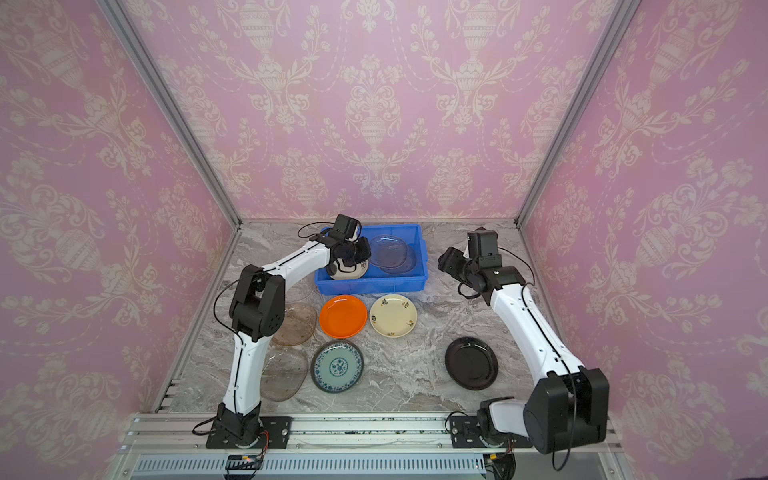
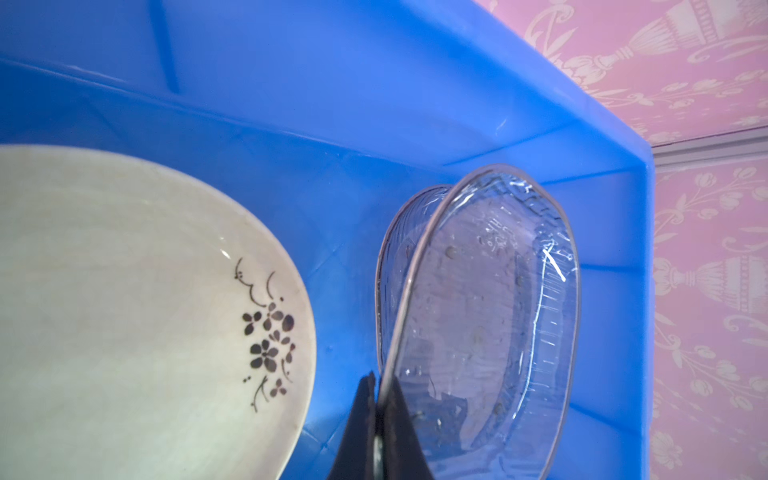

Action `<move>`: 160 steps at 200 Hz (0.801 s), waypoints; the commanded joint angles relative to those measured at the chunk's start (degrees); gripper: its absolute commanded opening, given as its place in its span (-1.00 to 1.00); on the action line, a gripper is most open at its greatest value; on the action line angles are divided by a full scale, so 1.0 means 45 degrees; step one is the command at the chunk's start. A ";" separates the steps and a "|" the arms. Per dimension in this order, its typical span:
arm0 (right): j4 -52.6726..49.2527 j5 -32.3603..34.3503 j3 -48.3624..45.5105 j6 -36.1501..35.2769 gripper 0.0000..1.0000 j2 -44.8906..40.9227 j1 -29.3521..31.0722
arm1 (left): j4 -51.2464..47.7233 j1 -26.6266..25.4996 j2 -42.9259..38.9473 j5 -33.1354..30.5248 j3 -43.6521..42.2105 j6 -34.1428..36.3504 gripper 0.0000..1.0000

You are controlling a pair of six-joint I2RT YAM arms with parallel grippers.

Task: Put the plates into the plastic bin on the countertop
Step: 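Lower the clear ribbed plate into the bin with the left gripper and open it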

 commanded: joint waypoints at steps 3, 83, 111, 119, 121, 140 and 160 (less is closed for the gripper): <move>0.0172 -0.0427 -0.0354 0.0322 0.39 -0.0217 -0.0005 | 0.0701 0.0000 0.0572 -0.0528 0.0652 -0.1088 -1.00; 0.0338 -0.0543 -0.1057 0.0222 0.40 -0.0619 -0.0218 | -0.0002 -0.0538 0.2028 -0.0642 0.2631 -0.1490 -1.00; 0.0368 -0.0607 -0.1157 0.0168 0.41 -0.0623 -0.0334 | -0.0817 -0.0682 0.2626 -0.0657 0.3795 -0.1381 -1.00; 0.0348 -0.0624 -0.1137 0.0125 0.41 -0.0622 -0.0372 | -0.0836 -0.0685 0.2690 -0.0599 0.3899 -0.1383 -0.98; 0.0348 -0.0626 -0.1151 0.0124 0.41 -0.0622 -0.0374 | -0.0827 -0.0685 0.2699 -0.0584 0.3890 -0.1391 -0.96; 0.0348 -0.0638 -0.1165 0.0077 0.42 -0.0651 -0.0441 | -0.0892 -0.0703 0.2703 -0.0576 0.3850 -0.1353 -0.74; 0.0328 -0.0636 -0.1163 0.0051 0.42 -0.0680 -0.0472 | -0.0902 -0.0704 0.2635 -0.0549 0.3770 -0.1307 -0.49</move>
